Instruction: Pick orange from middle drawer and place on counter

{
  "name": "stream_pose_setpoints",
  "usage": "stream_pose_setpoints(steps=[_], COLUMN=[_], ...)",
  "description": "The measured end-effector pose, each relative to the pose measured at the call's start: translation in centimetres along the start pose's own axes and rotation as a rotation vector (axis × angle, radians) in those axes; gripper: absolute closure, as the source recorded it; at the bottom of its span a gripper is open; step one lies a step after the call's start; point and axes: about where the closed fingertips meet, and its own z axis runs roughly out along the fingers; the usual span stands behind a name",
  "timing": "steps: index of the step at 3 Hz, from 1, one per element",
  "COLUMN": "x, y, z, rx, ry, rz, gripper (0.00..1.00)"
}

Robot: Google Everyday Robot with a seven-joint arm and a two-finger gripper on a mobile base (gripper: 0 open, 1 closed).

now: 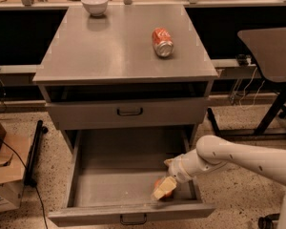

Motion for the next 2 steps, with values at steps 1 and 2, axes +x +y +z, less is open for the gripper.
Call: stream_pose_setpoints(steps=[1, 2], x=[2.4, 5.2], y=[-2.3, -4.5], z=[1.9, 3.0], rx=[-0.004, 0.0], ry=[0.002, 0.013], rz=[0.042, 0.095], gripper=[0.0, 0.04])
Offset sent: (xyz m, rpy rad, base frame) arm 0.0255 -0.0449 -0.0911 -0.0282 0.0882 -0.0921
